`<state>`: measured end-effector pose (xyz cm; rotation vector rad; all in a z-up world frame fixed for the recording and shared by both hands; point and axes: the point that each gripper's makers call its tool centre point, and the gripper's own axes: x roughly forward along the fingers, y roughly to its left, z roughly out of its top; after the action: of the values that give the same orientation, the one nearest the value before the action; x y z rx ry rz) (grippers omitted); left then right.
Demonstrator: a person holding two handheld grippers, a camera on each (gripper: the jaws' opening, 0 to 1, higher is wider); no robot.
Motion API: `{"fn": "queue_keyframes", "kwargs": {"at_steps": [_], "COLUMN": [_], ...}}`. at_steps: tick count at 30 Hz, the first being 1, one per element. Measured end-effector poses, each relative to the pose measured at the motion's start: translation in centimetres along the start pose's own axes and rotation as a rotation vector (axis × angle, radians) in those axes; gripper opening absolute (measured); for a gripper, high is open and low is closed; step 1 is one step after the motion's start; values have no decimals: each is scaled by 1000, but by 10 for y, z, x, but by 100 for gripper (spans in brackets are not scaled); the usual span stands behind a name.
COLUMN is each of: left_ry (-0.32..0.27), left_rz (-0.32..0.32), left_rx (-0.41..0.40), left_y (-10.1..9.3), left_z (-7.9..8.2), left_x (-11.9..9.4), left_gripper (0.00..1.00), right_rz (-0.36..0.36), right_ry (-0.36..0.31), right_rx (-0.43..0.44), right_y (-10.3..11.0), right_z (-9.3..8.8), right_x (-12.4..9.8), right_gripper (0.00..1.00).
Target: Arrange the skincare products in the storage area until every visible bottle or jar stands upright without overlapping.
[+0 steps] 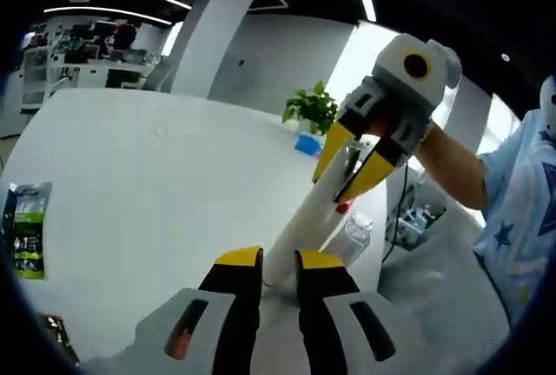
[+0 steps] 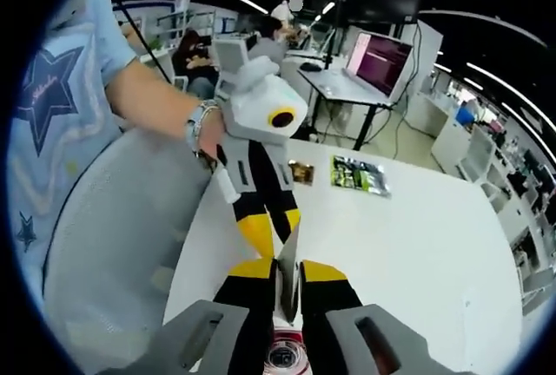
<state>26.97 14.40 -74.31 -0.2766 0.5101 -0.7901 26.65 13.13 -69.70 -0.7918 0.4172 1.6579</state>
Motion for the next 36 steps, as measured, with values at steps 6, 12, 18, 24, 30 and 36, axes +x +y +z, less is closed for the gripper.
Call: {"fn": "queue_keyframes", "kwargs": {"at_steps": [6,12,18,24,30,36], "left_ry": [12,23,31,48,67,64], "left_rz": [-9,-10,-7,-11,-8,-6], "left_rx": [0,1,8,9,-1,-7], "left_y": [-1,-2,-2,-3,-2,0], "left_z": [-3,-6,-8,-12,-18,-18], "left_x": [3,4,5,7,8,7], "left_gripper": [10,10,10,10,10,10], "right_rz": [102,86,87,36,-42,-176], "right_ry": [-2,22,29,-69,-145,-350], "right_rx": [-65,-78,-81,-4,81,207], "right_y": [11,4,6,-2,-7,-20], "right_z": [1,-2,-3,10,9,25], "right_x": [0,1,1,-10,-14,-37], "right_gripper": [4,4,5,8,12,17]}}
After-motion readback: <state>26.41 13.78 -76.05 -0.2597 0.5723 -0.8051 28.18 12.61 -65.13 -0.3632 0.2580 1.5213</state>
